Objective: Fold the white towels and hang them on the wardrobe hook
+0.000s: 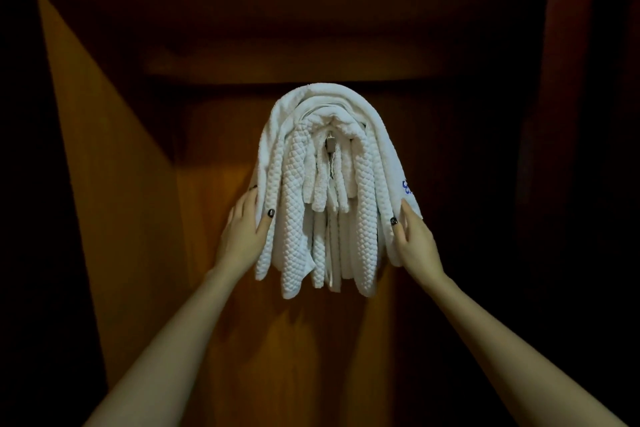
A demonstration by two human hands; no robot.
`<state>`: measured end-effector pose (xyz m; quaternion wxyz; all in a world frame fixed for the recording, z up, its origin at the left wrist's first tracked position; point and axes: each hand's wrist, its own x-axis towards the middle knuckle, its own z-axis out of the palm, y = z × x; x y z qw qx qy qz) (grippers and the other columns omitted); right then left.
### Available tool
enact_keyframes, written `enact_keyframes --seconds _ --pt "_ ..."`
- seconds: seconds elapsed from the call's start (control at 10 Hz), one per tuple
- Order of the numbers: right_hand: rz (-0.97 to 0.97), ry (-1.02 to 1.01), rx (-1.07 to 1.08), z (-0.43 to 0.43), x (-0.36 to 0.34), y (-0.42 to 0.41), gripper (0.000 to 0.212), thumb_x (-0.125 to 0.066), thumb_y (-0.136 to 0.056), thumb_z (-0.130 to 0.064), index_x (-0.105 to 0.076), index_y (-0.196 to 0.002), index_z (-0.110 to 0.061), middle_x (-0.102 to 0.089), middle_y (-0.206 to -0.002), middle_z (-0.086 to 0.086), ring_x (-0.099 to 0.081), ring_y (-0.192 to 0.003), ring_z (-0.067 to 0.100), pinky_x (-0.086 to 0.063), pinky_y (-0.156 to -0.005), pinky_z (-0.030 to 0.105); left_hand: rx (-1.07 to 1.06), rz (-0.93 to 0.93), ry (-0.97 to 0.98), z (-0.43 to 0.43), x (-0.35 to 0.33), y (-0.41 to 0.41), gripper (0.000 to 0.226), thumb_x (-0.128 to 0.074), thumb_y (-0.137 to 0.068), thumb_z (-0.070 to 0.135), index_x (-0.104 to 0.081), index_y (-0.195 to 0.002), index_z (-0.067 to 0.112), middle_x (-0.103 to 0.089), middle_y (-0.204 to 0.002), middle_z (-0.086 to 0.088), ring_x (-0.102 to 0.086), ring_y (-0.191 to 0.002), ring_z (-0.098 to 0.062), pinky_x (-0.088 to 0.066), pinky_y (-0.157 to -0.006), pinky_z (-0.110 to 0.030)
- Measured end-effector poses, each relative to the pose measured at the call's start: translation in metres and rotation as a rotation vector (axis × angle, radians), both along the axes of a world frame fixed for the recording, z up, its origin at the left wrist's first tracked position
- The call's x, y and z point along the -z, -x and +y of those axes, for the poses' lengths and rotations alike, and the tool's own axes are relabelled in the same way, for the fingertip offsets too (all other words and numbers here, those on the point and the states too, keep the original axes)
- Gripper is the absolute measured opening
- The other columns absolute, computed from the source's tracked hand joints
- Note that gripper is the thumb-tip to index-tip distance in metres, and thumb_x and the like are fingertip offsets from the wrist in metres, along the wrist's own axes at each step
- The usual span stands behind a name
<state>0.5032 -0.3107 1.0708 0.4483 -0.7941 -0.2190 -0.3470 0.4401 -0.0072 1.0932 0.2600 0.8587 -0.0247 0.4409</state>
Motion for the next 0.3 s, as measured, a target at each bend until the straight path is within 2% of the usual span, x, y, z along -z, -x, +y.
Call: enact_keyframes --seconds 0.1,0.2,0.3 --pt "0.023 0.071 0.048 -0.001 -0.019 0.016 0.041 -0.040 -0.099 -0.027 -0.045 -0.136 -0.009 -0.055 -0.131 0.006 -0.052 -0.120 0.022 -0.045 -0.098 0.040 0.013 -0.006 -0.041 -0.016 -0.021 0.014 0.051 -0.040 -0.100 0.037 -0.030 -0.148 0.021 -0.034 -0.152 -0.001 -0.030 -0.139 -0.020 -0.028 -0.113 -0.042" --pt "0.052 0.123 0.024 -0.004 -0.042 0.041 0.057 -0.041 -0.101 -0.034 -0.028 -0.150 -0.007 -0.033 -0.154 0.011 -0.030 -0.142 0.024 -0.026 -0.117 0.042 0.075 -0.014 -0.069 -0.042 -0.045 0.030 0.045 -0.043 -0.100 0.028 -0.039 -0.144 0.018 -0.040 -0.148 -0.004 -0.035 -0.136 -0.022 -0.028 -0.108 -0.034" --pt "0.165 0.079 -0.086 -0.007 -0.071 0.065 0.053 -0.040 -0.101 -0.040 -0.038 -0.145 -0.010 -0.042 -0.149 0.011 -0.040 -0.136 0.025 -0.033 -0.112 0.042 0.185 0.022 0.048 -0.073 -0.070 0.047 0.039 -0.044 -0.100 0.028 -0.049 -0.137 0.019 -0.051 -0.140 -0.003 -0.048 -0.125 -0.016 -0.035 -0.098 -0.026"
